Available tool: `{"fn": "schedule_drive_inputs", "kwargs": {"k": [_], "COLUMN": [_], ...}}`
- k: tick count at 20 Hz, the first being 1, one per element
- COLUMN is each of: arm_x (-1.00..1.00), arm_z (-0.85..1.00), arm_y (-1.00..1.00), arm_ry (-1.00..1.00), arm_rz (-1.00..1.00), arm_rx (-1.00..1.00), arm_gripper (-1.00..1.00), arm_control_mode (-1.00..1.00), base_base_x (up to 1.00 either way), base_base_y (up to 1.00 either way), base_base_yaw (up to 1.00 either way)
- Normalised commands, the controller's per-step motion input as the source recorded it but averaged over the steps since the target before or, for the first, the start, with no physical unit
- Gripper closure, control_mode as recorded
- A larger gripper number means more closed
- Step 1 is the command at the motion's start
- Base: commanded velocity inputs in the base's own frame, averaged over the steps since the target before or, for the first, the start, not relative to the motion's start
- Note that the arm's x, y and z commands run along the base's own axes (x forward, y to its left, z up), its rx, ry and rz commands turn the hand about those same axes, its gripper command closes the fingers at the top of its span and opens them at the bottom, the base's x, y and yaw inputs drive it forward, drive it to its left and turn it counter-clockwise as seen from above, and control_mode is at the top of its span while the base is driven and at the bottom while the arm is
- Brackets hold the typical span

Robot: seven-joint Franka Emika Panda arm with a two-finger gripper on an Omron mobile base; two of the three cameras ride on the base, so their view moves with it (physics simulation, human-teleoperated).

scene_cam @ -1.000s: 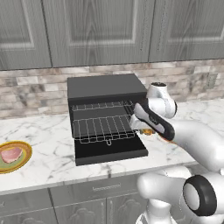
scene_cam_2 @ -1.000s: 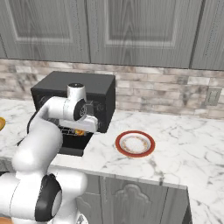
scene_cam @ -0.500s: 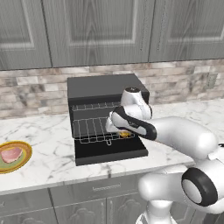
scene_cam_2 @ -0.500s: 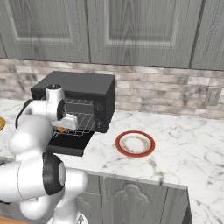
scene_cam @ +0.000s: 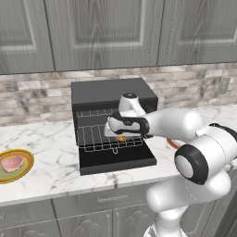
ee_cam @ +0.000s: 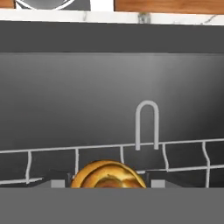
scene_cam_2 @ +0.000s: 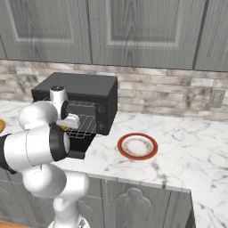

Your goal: Open the toaster oven door. Place the bread on the bottom rack in the toaster oven and place the steak on the top rack.

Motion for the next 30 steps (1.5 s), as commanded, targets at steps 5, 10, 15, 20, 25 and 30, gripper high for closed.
{"fn": "schedule_drive_inputs", "kwargs": {"k": [5, 10, 15, 20, 25, 30], "arm_x": [0.4, 0.22, 0.1, 0.0, -0.01, -0.12], "arm_z": [-0.42, -0.34, -0.12, -0.03, 0.14, 0.14], "arm_y": [0.01, 0.0, 0.0, 0.0, 0.0, 0.0], "arm_ry": [0.01, 0.0, 0.0, 0.0, -0.05, -0.04], "arm_rz": [0.01, 0.02, 0.02, 0.0, 0.0, 0.02], "arm_rx": [0.01, 0.03, 0.04, 0.04, 0.01, 0.0], "arm_gripper": [1.0, 1.0, 1.0, -1.0, -1.0, -1.0], "arm_control_mode": [-1.0, -1.0, -1.0, -1.0, -1.0, -1.0], "base_base_x": [0.0, 0.0, 0.0, 0.0, 0.0, 0.0], "base_base_y": [0.0, 0.0, 0.0, 0.0, 0.0, 0.0], "base_base_yaw": [0.0, 0.0, 0.0, 0.0, 0.0, 0.0]}}
